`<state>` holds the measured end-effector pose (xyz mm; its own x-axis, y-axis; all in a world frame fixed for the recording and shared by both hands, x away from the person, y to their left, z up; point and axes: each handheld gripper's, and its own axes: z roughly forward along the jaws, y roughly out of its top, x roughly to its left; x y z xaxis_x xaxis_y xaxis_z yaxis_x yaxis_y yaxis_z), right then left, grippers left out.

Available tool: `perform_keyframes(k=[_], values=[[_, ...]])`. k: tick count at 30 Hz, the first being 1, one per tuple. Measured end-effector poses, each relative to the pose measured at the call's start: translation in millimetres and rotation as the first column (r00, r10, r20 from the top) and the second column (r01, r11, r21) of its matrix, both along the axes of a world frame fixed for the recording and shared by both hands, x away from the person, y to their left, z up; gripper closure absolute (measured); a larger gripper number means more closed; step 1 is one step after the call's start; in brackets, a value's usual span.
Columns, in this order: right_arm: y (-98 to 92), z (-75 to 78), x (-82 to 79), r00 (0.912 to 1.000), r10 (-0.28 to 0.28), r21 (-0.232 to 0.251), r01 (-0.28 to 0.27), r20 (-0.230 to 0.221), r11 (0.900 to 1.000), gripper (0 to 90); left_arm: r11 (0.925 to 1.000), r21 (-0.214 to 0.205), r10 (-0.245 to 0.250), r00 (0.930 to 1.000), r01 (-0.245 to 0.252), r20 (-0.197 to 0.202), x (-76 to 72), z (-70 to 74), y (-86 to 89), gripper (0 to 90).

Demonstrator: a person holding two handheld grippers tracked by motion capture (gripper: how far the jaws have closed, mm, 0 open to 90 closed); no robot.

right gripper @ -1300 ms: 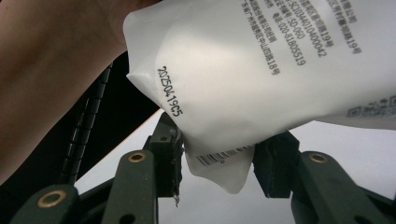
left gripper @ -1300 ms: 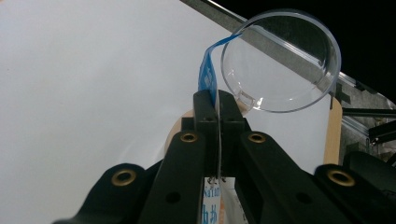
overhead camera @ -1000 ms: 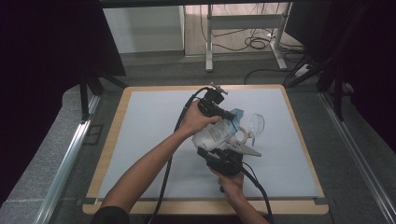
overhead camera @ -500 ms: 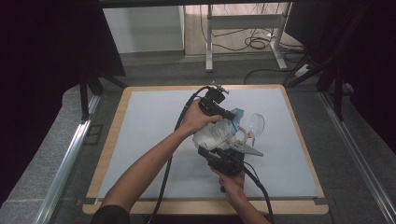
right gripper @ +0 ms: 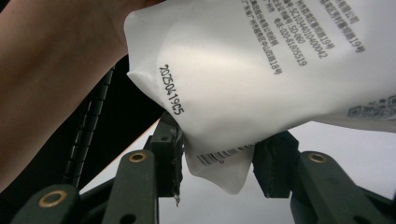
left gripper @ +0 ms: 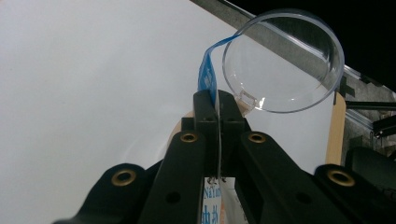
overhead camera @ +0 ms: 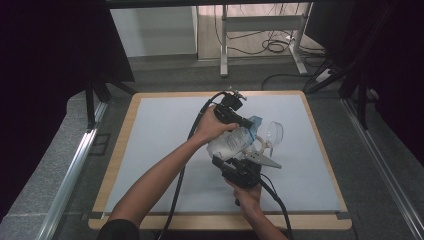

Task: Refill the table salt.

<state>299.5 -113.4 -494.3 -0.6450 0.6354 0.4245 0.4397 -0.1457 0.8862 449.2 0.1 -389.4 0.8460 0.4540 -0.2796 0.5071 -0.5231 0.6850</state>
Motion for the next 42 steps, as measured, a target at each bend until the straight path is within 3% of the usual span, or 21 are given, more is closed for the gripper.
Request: perform_keyframes(k=[42], values=[[-0.3,0.1,-0.1,1.0,-0.007,-0.012,0.007,0.001,0.9999,58.0,1.0,0.003,-0.007,1.0,0.007,-0.004,1.6,-1.4,-0.5,90.0]])
